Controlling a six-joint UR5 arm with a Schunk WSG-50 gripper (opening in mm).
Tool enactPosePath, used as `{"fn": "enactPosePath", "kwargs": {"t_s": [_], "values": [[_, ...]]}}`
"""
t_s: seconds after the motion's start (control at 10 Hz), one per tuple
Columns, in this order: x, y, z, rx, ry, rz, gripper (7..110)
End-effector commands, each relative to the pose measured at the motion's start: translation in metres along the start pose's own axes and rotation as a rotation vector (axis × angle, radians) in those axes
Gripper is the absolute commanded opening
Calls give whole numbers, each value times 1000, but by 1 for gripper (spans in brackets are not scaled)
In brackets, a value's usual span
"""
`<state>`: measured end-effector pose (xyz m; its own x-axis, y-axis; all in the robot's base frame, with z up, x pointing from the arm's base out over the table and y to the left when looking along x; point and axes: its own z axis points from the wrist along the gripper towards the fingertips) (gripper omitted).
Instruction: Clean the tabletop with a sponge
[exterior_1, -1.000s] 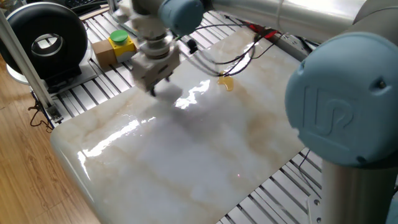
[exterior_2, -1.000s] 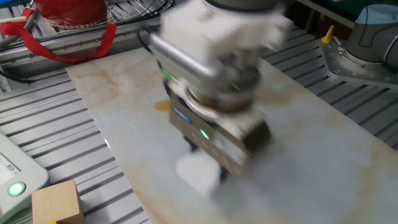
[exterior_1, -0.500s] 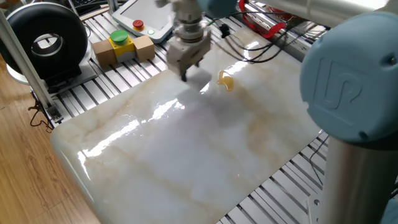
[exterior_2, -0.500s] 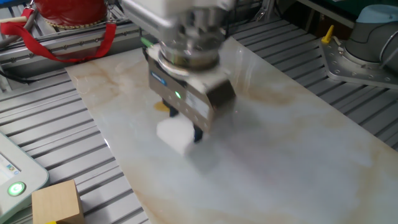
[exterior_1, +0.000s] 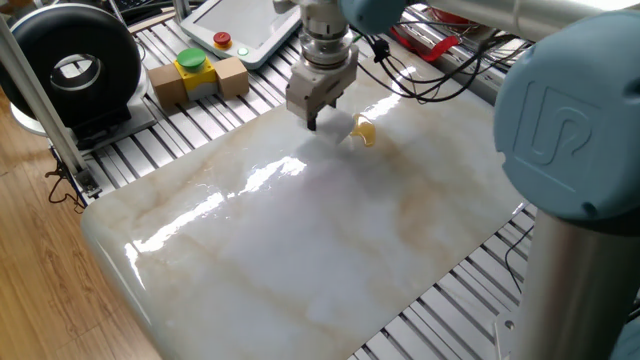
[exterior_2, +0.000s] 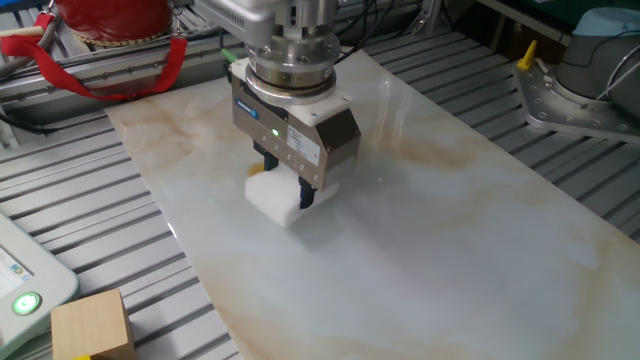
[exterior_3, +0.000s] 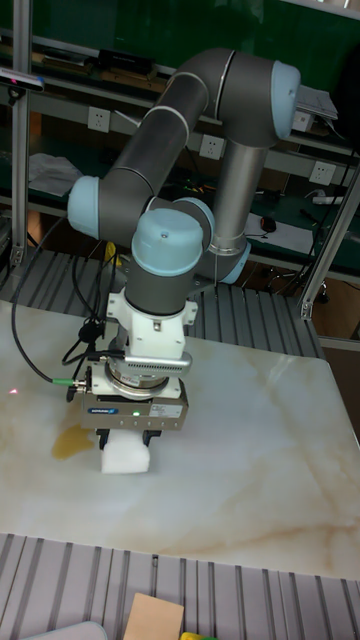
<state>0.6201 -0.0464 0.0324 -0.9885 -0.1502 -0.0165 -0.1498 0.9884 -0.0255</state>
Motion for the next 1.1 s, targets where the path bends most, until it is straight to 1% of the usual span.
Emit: {"fn": "enactPosePath", "kwargs": {"t_s": [0.0,0.1,0.2,0.3,0.4,0.5,0.6,0.7,0.8,0.9,1.0], "values": [[2,-2,1,-12,-5,53,7],[1,-1,1,-20,-7,95,7],[3,-1,1,-19,-1,93,7],[4,2,1,-27,6,122,7],[6,-2,1,-14,13,142,7],[10,0,1,-20,28,154,7],[12,4,1,-35,36,137,7],[11,8,1,-53,33,141,7],[9,9,1,-55,27,148,7],[8,7,1,-47,25,151,7],[5,-2,2,-14,9,137,7]]}}
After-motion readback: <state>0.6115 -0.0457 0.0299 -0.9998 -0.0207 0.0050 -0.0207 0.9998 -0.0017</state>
